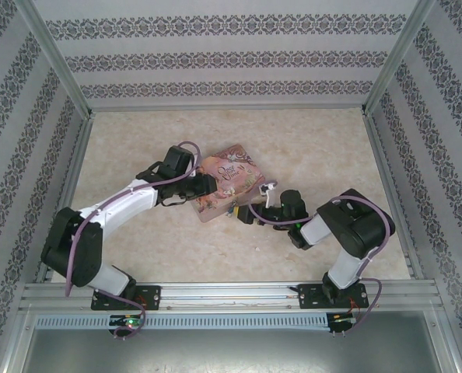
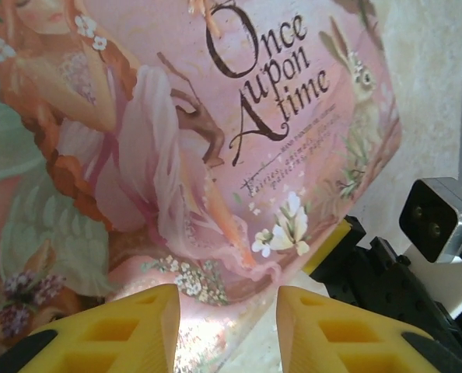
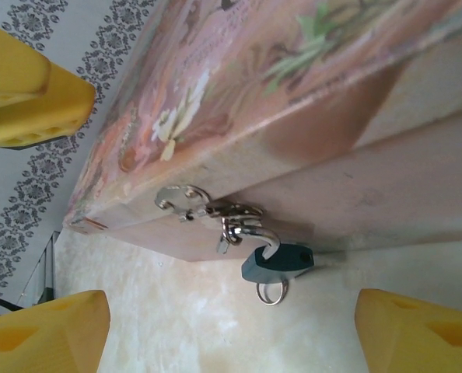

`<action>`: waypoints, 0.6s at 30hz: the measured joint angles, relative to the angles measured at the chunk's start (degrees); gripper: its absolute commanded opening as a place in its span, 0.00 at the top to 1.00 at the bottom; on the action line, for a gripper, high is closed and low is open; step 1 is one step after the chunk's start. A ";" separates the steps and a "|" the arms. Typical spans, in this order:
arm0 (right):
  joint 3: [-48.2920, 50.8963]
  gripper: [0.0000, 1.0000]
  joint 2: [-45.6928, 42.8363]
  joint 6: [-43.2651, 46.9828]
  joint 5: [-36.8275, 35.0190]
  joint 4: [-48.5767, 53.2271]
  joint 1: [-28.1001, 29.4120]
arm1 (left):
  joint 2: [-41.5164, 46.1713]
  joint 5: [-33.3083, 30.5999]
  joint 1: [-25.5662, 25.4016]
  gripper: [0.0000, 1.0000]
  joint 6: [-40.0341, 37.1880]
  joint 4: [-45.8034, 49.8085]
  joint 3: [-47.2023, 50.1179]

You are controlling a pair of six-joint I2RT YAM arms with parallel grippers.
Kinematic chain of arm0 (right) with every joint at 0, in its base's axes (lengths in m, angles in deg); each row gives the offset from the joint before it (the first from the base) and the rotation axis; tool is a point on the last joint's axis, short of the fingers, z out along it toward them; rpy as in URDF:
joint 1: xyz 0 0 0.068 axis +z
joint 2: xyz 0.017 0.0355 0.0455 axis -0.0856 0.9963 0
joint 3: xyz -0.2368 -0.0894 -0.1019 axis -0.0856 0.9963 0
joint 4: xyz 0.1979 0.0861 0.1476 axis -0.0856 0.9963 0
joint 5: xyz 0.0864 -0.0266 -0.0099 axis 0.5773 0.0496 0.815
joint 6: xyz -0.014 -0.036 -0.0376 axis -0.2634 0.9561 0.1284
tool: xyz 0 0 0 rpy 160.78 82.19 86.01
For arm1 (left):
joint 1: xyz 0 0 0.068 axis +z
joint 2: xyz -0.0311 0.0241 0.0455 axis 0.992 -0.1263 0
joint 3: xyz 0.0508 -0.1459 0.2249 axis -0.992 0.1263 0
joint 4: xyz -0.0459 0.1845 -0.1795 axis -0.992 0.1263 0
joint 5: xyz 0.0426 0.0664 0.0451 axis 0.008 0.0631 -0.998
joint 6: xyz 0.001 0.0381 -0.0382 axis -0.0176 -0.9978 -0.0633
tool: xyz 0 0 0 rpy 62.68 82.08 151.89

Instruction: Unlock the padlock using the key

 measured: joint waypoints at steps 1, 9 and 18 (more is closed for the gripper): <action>-0.48 0.19 0.50 -0.33 0.07 -0.02 0.24 | -0.68 -0.09 -0.04 0.63 -0.26 0.00 -0.20; -2.21 0.21 2.34 -0.94 0.11 -2.60 0.35 | -2.36 -1.31 -0.04 0.63 -1.90 0.20 -0.92; -2.34 0.30 3.69 -1.25 0.26 -3.08 0.35 | -2.95 -1.99 -0.28 0.64 -2.10 0.20 -1.25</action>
